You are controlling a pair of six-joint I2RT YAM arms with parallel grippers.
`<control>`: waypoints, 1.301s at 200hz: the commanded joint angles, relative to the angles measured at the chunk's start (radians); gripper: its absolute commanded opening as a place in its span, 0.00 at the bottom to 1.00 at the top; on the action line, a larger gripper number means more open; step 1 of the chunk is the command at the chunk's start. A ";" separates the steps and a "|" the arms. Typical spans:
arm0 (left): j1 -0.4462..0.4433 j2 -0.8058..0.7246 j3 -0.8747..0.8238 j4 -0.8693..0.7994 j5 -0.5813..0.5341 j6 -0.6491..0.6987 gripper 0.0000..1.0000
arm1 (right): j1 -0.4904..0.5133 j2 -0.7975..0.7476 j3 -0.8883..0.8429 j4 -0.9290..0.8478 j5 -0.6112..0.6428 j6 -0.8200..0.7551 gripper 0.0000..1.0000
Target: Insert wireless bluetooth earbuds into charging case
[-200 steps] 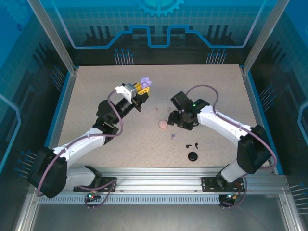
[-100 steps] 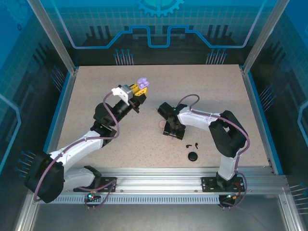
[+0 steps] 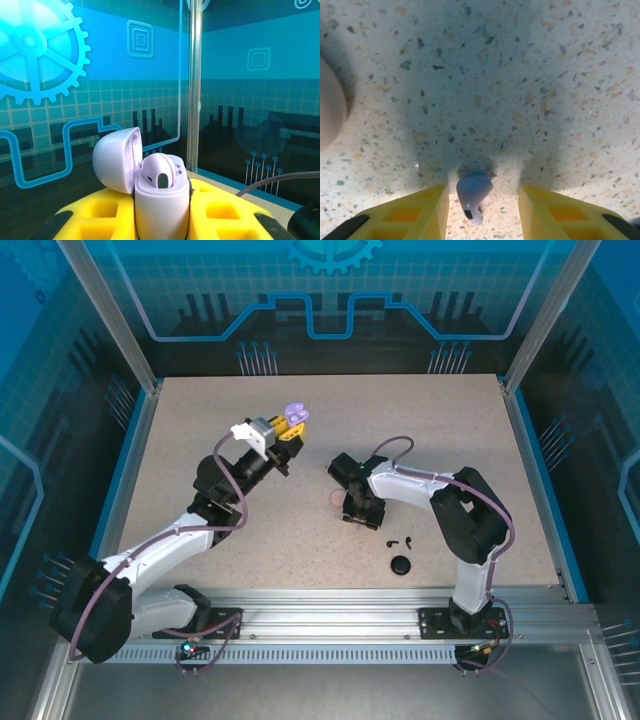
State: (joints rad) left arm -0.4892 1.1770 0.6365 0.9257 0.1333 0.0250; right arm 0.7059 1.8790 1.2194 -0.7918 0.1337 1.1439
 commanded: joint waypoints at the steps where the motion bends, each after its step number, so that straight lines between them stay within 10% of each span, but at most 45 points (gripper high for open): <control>1: -0.004 -0.003 -0.006 0.050 -0.014 0.004 0.00 | -0.017 0.022 0.022 -0.010 0.030 -0.010 0.39; 260: -0.004 -0.002 0.014 0.007 0.022 -0.022 0.00 | 0.015 -0.244 -0.158 0.217 0.149 -0.252 0.14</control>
State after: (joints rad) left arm -0.4892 1.2079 0.6365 0.9215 0.1349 0.0235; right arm 0.6998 1.7374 1.0927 -0.6365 0.2161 0.9630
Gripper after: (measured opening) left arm 0.225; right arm 0.137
